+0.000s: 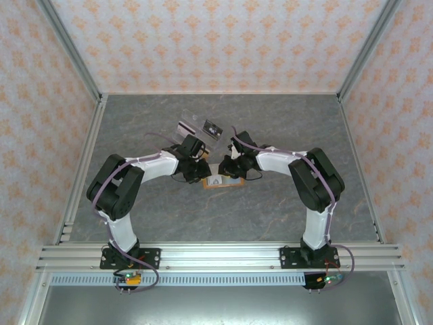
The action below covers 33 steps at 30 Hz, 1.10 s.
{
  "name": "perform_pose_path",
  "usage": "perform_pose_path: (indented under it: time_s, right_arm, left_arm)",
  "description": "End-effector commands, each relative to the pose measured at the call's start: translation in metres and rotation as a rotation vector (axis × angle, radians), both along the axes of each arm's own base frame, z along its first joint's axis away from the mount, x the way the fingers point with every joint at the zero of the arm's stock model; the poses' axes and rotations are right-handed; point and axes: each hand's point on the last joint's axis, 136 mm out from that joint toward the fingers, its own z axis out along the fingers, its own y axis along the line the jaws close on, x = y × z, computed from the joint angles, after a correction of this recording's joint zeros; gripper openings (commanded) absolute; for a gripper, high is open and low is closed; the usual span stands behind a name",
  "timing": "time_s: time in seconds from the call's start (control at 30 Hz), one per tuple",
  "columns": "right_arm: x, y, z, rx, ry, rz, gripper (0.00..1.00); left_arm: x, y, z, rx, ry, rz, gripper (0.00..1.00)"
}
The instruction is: Take the credit cards out of the card holder
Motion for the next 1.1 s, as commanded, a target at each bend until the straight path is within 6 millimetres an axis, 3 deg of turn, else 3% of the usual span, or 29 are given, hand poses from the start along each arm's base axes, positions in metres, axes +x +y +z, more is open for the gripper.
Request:
perform_pose_path:
  time_s: [0.0, 0.7, 0.9, 1.07]
  right_arm:
    - [-0.007, -0.007, -0.011, -0.032, 0.022, 0.013, 0.18]
    - [-0.006, -0.005, -0.021, -0.036, 0.025, 0.038, 0.19]
    - [-0.006, 0.01, -0.007, 0.081, 0.024, 0.059, 0.16]
    - [-0.001, 0.009, 0.005, 0.146, 0.006, 0.043, 0.14]
  left_arm:
    - [-0.003, 0.001, -0.008, 0.028, 0.025, -0.003, 0.16]
    - [-0.004, 0.001, -0.012, 0.03, 0.053, 0.005, 0.16]
    - [-0.005, -0.001, -0.013, 0.019, 0.059, 0.005, 0.16]
    - [-0.007, 0.0, -0.015, 0.014, 0.063, 0.009, 0.16]
